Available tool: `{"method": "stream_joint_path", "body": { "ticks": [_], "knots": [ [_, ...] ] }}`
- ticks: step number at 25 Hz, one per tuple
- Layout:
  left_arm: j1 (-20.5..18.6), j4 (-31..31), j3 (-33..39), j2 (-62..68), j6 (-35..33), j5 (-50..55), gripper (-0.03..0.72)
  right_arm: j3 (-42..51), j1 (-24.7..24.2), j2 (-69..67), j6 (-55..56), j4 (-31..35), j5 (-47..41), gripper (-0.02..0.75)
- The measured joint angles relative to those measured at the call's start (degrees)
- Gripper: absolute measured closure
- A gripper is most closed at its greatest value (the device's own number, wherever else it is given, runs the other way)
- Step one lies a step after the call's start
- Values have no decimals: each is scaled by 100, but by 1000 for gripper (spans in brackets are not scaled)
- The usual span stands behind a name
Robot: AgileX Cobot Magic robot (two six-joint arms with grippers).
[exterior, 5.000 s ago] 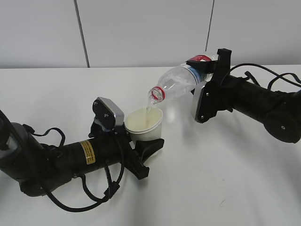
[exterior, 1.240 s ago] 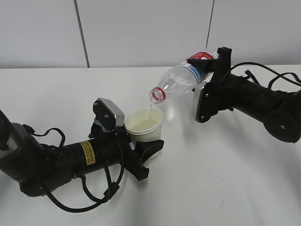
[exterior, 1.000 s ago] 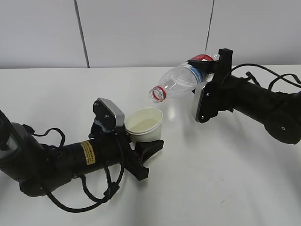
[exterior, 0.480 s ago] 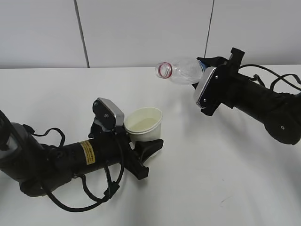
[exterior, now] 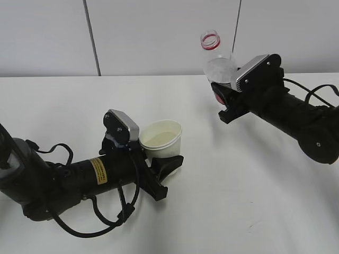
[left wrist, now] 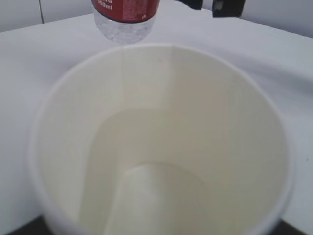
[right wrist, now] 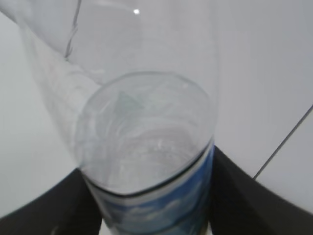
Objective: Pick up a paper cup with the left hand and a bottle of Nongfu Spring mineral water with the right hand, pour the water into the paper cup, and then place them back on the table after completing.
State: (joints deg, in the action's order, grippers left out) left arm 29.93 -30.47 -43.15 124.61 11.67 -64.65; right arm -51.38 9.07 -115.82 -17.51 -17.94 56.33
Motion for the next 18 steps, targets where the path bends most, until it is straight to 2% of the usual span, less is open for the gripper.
{"method": "stream_joint_path", "body": {
  "ticks": [9,18],
  "knots": [
    [0,29,0,0,0,0,337,0,0,0,1684,267,-367,318],
    [-164,125,0,-29,0,4,337,8,0,0,2178,444,-465,318]
  ]
}}
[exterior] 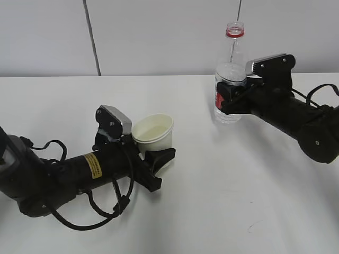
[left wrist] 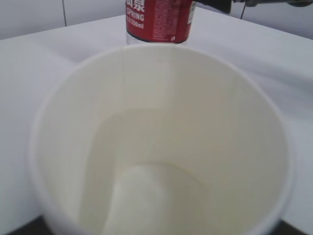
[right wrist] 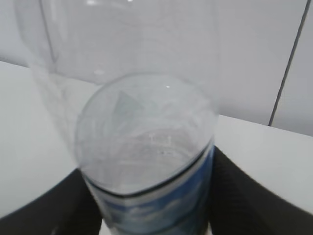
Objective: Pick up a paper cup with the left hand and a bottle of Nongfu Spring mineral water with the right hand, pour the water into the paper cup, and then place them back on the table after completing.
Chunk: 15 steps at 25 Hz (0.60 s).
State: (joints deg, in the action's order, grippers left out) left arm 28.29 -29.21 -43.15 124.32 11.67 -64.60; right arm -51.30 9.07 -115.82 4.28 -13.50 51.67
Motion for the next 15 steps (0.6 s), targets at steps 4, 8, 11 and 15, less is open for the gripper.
{"method": "stream_joint_path", "body": {
  "ticks": [4,8,11,15],
  "knots": [
    [-203,17,0,0,0,19,337,0,0,0,351,22,0,318],
    [-526,29,0,0,-24,58,337,0,0,0,676,22,0,318],
    [-802,46,0,0,-30,62,337,0,0,0,766,22,0,318],
    [-1100,81,-4,0,-231,87,337,0,0,0,800,22,-14,318]
  ]
}}
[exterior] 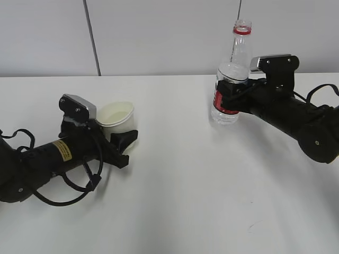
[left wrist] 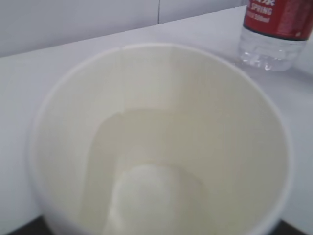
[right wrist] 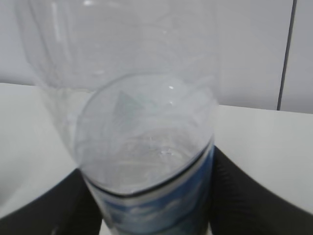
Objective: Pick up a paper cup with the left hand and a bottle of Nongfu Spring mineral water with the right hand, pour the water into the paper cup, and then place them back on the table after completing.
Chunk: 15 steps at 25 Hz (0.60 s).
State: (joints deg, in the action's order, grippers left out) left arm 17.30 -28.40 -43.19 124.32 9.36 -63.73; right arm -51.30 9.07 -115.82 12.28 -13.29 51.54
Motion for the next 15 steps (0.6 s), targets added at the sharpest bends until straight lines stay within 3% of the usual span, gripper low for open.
{"method": "stream_joint_path", "body": {
  "ticks": [15],
  "knots": [
    [-390,227,-945,165,-348,641,337,0,0,0,104,0,1,318]
  ]
}}
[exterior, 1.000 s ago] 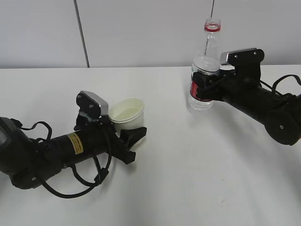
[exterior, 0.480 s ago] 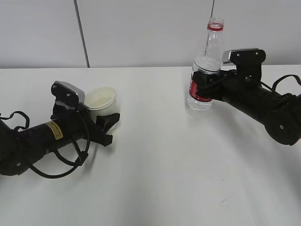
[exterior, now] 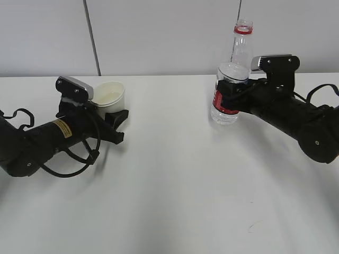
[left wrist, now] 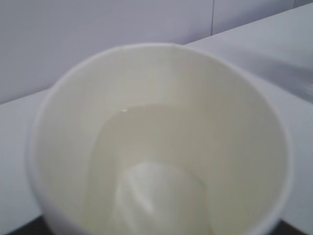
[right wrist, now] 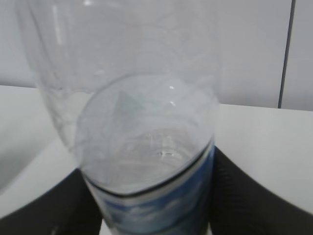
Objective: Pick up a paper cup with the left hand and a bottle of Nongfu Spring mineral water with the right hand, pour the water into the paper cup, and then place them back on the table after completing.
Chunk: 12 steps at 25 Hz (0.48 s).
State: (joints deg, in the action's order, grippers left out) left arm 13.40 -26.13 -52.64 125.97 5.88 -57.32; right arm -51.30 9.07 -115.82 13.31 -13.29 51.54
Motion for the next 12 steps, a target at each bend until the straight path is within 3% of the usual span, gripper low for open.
{"method": "stream_joint_path", "body": {
  "ticks": [12],
  "knots": [
    [-119,403,-195,449,-5,37,337,0,0,0,12,0,0,318]
  ]
}}
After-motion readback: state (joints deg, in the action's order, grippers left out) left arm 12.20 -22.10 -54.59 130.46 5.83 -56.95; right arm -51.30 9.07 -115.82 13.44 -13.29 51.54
